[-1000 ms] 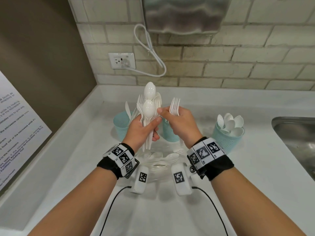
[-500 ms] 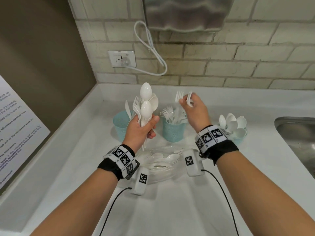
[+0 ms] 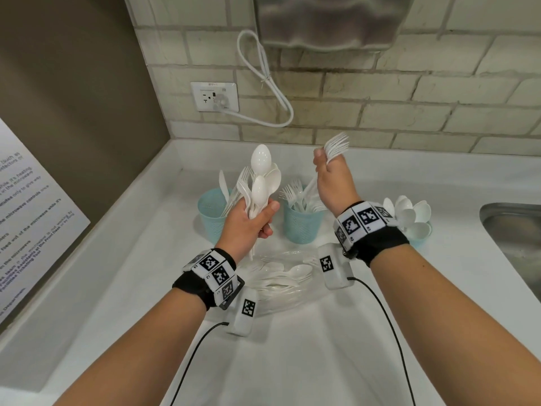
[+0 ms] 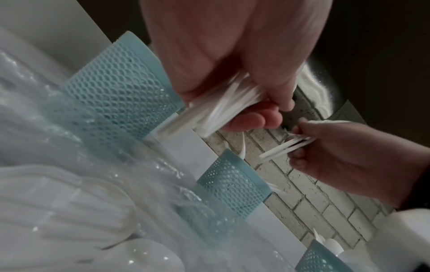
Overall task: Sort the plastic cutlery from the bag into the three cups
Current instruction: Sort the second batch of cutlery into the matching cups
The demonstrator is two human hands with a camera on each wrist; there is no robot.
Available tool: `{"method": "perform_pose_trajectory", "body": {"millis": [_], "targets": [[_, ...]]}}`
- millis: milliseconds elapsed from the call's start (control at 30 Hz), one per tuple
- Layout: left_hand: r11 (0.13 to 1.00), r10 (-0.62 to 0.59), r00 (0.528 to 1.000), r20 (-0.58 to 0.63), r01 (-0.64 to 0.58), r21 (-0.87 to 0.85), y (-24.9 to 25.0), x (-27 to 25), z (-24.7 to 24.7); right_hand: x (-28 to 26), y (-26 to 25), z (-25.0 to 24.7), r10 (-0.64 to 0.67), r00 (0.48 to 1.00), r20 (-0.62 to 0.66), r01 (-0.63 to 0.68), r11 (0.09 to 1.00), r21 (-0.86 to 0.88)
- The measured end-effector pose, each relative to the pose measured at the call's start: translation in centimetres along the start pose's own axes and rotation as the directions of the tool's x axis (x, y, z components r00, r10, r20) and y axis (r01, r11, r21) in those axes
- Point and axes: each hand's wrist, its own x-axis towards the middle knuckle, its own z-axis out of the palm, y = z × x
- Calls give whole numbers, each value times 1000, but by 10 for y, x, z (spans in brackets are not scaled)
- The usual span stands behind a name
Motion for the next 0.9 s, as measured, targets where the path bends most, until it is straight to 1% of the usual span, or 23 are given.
{"method": "perform_pose_trajectory", "body": {"millis": [67,133,167,233,300,367,433,500,567,733,833,900], "targets": [[1000,1,1000,6,-1,13,0,0,0,-1,11,4,38,993,109,-26,994,-109],[1000,-3,1000,4,2,25,-1,-1,1,-1,18,7,90,981,175,-54,978,-200],[1000,-1,1000,0,1,30,-1,-2,1,-3,18,7,128,975,180,-83,968,-238],[999,12,1000,-9,-12,46,0,-2,1,-7,15,4,177,976,127,-137,952,-276],[997,38,999,-31,-36,75,2,-3,3,-13,7,3,111,994,24,-100,954,-282],[990,74,995,-61,-67,122,3,-3,5,-22,-6,4,15,999,-40,-22,982,-186],[981,99,991,-85,-82,176,3,-2,8,-32,-20,6,-75,997,-26,74,997,-28],[967,116,988,-102,-89,239,3,-1,10,-44,-33,9,-165,986,5,165,985,53],[948,142,983,-116,-102,302,2,-1,11,-52,-39,12,-213,977,13,213,976,39],[910,180,971,-157,-104,401,-2,2,10,-59,-36,18,-242,970,32,244,962,-125],[898,189,969,-159,-105,428,-3,3,8,-64,-36,21,-276,961,7,275,953,-131],[883,206,966,-156,-115,455,-2,3,7,-67,-37,24,-257,966,-3,255,960,-116]]}}
